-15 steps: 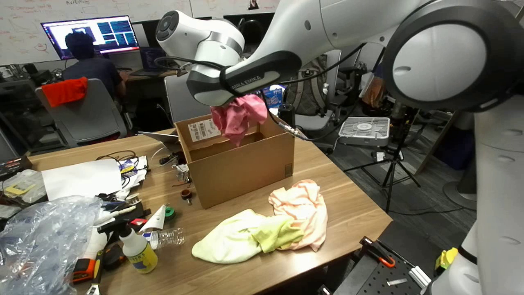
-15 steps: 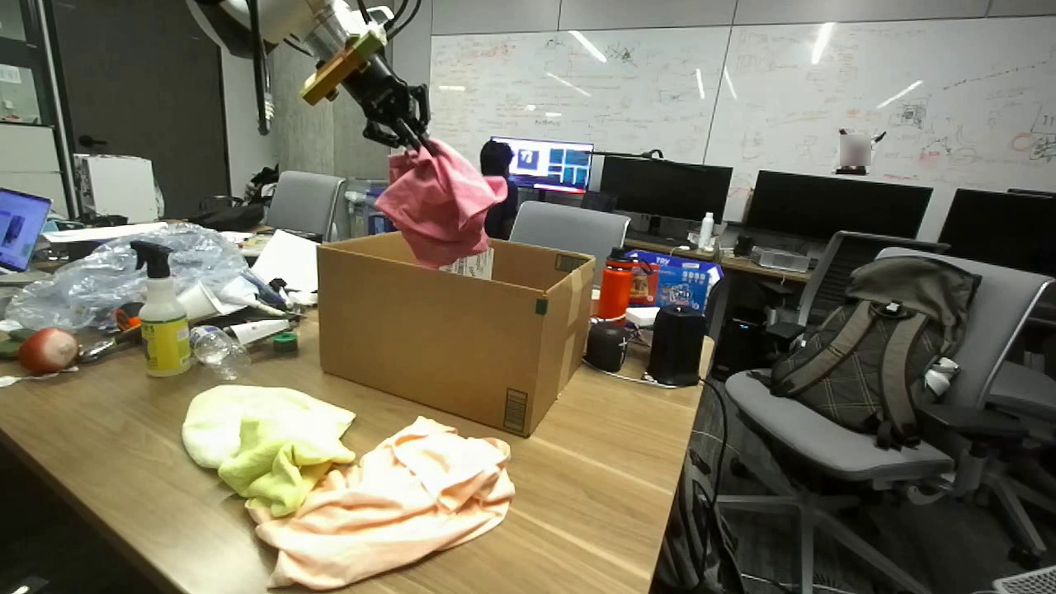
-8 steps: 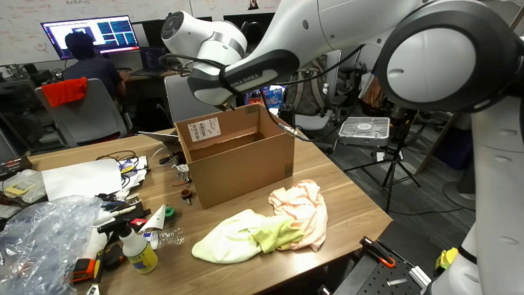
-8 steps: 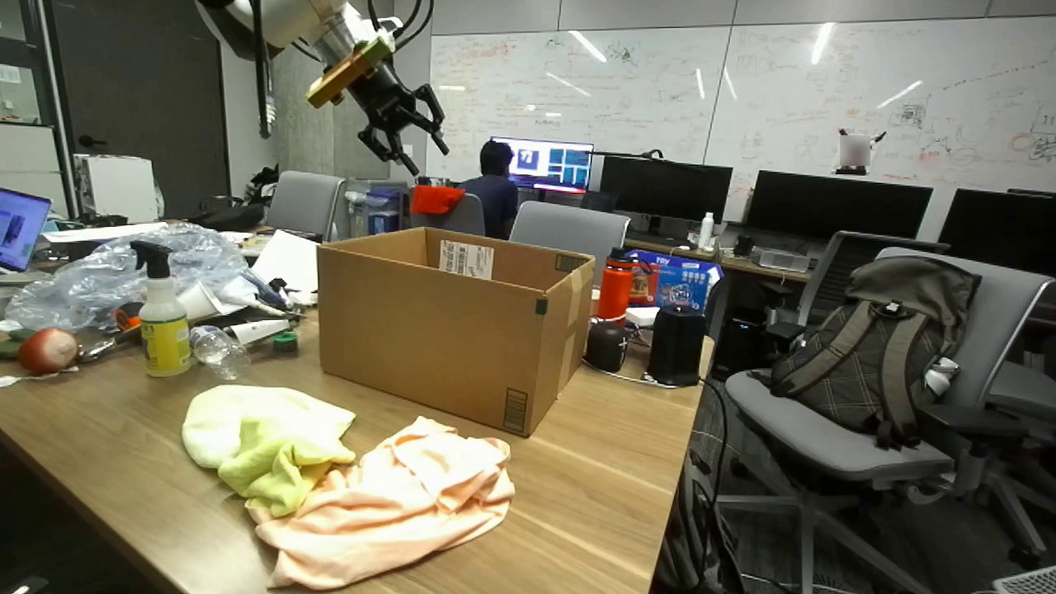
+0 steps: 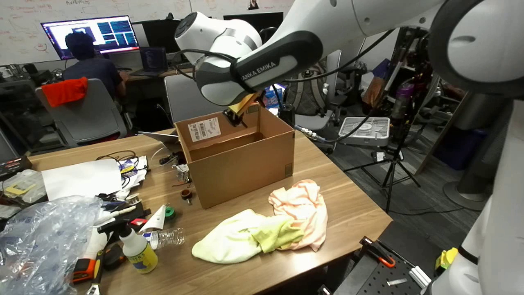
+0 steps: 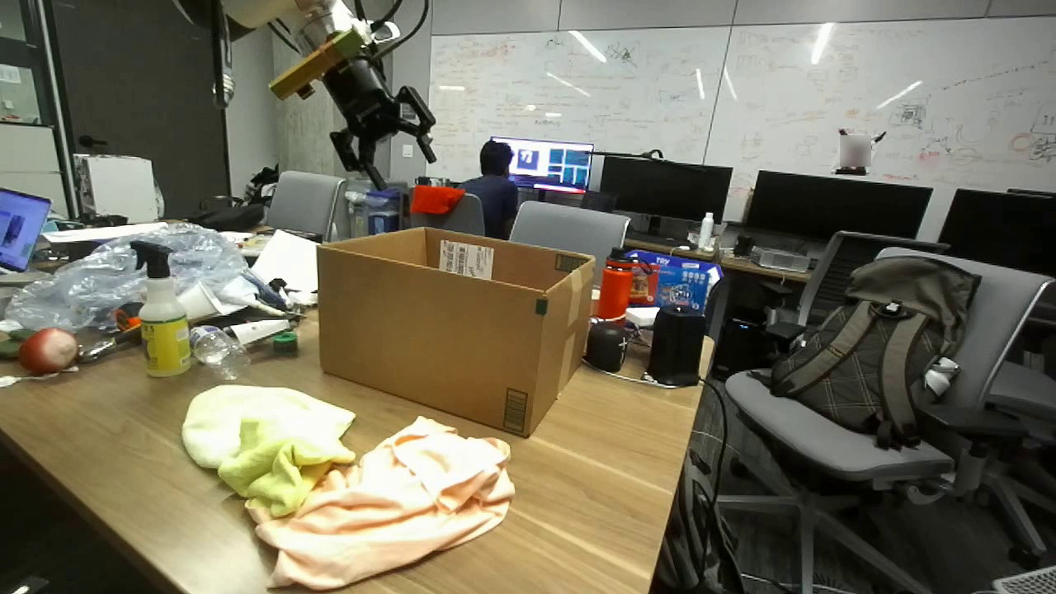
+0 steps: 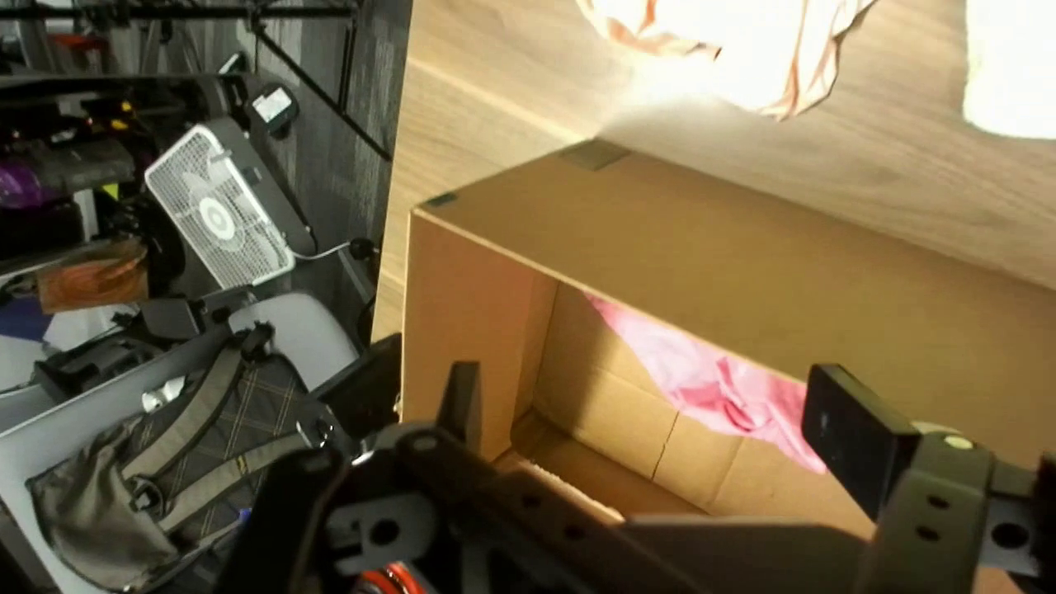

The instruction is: Put the shirts and towels in the box respectively one at a time

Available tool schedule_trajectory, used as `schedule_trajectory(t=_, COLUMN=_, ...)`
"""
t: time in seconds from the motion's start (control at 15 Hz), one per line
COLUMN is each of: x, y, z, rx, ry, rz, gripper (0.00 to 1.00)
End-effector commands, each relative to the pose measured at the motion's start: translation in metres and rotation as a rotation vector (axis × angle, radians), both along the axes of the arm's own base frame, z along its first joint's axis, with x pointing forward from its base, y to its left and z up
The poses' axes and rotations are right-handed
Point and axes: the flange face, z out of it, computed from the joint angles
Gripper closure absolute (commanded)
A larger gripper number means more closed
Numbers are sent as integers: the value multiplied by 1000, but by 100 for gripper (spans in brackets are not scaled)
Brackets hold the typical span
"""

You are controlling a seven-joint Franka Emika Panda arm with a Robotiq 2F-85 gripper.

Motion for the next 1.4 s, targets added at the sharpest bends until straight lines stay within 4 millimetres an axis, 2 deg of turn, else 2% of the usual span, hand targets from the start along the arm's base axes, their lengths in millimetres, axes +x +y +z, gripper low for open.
schedule_trajectory(t=0.0, x=-56, y=-5, z=4, rx=72, ry=36, rz=-62, gripper=1)
schedule_trajectory(t=0.33, x=-104, y=-13, z=-20, rx=205, ry=96, rz=-132, gripper=0)
schedule_trajectory(t=0.6, x=-130, y=-24, z=-46, rx=304, ry=115, rz=-182, gripper=0)
schedule_trajectory(t=1.33, x=-190, y=-104, z=-145, rx=440, ry=116, rz=-425, gripper=0)
